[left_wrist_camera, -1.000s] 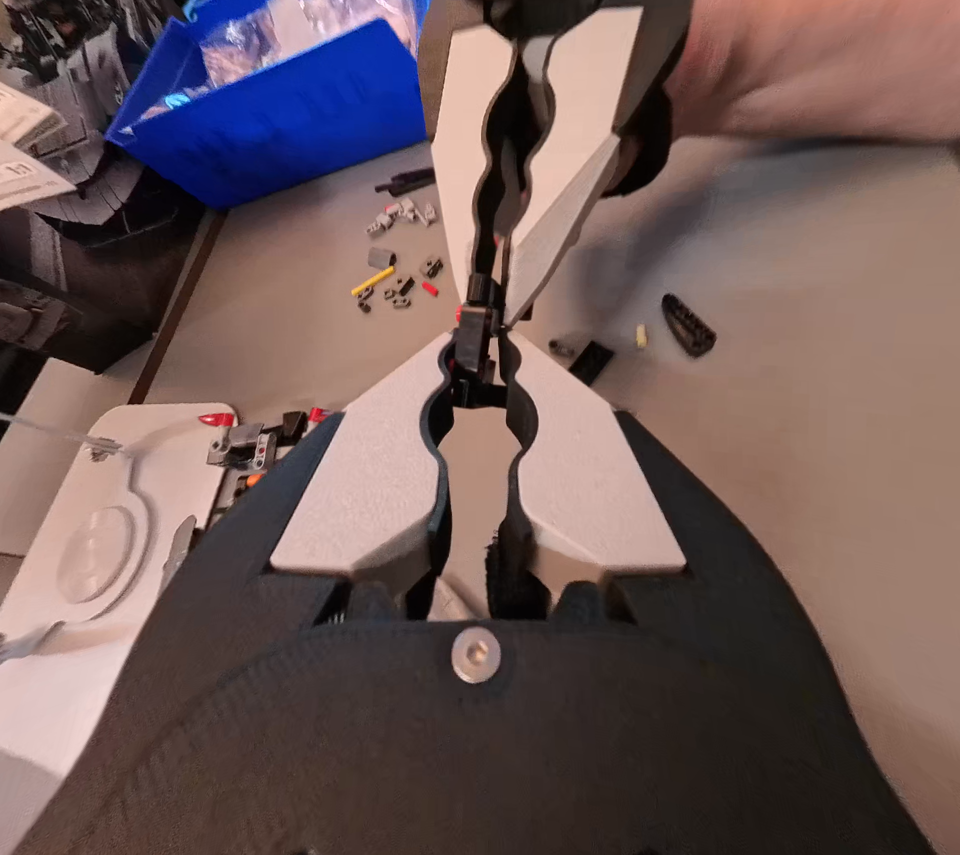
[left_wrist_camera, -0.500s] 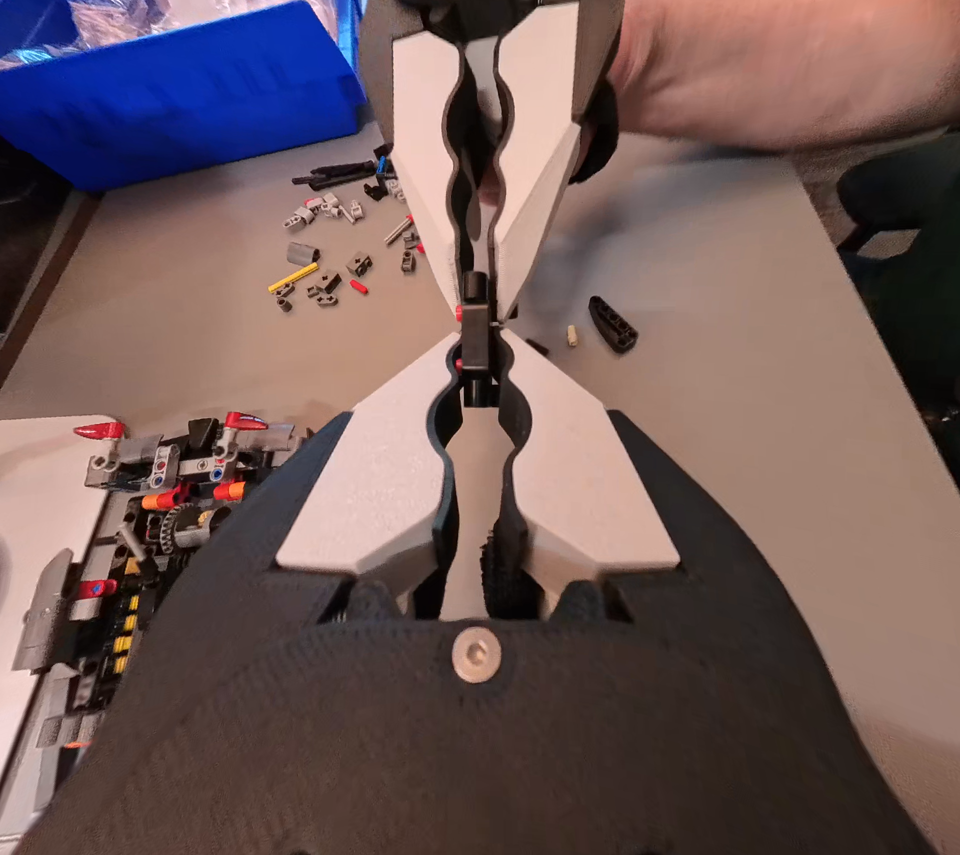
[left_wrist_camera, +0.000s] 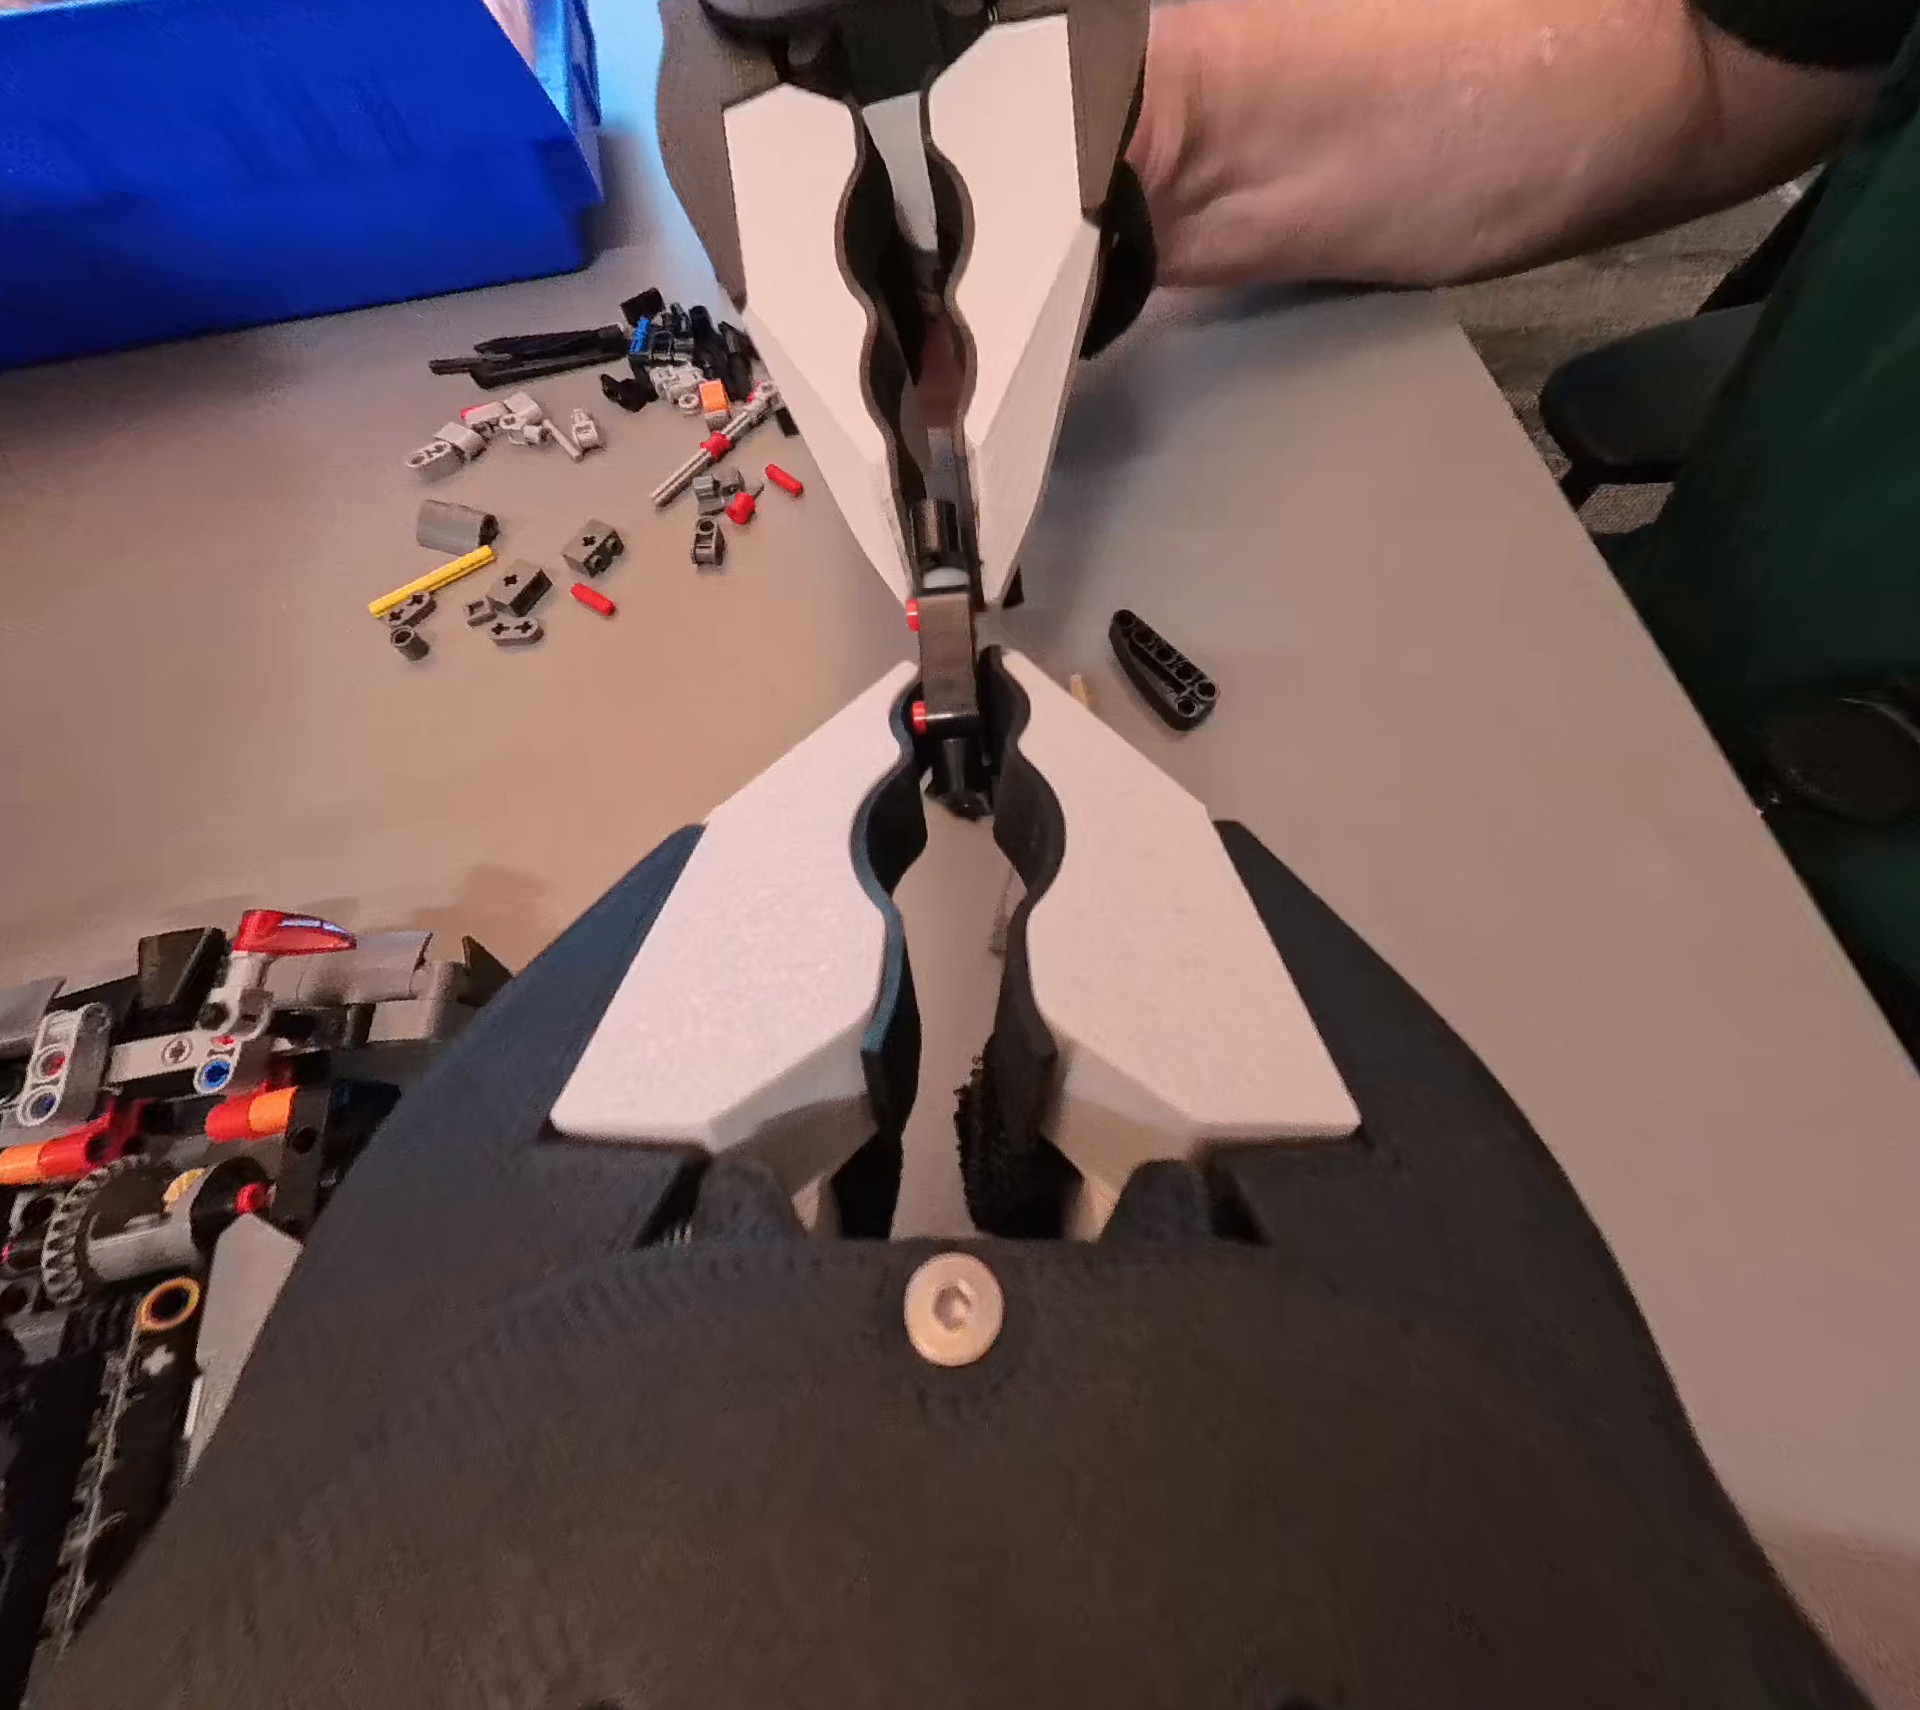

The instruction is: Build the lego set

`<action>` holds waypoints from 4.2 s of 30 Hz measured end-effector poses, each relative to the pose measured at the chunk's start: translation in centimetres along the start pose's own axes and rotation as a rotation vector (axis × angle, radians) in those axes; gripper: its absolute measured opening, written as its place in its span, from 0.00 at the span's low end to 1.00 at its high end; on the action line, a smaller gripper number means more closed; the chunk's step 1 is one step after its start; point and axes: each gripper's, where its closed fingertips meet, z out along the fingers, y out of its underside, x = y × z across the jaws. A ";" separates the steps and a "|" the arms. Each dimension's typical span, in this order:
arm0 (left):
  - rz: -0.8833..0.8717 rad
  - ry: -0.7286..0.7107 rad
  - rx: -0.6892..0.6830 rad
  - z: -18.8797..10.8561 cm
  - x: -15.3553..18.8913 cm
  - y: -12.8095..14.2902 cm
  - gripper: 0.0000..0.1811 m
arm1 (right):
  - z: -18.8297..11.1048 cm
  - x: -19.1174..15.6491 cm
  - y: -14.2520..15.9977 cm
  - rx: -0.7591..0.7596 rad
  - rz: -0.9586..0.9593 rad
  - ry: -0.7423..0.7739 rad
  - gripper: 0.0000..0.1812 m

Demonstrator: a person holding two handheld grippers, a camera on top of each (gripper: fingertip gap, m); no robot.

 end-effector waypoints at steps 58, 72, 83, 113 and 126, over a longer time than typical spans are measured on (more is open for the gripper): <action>-0.018 -0.038 -0.118 1.3 -0.9 2.1 0.03 | -0.5 1.1 1.7 -0.108 0.023 0.038 0.03; 0.063 -0.040 -0.302 2.7 -0.3 4.3 0.03 | -0.3 0.8 4.0 -0.308 -0.064 0.084 0.03; 0.109 -0.032 -0.413 3.9 0.2 5.6 0.03 | -0.1 0.5 5.3 -0.401 -0.096 0.078 0.03; 0.042 -0.086 -0.327 2.4 -1.2 5.9 0.04 | 0.9 1.4 6.6 -0.413 -0.049 0.095 0.03; 0.002 -0.095 -0.308 1.6 -1.7 5.4 0.04 | -0.7 2.3 4.9 -0.227 0.120 0.037 0.03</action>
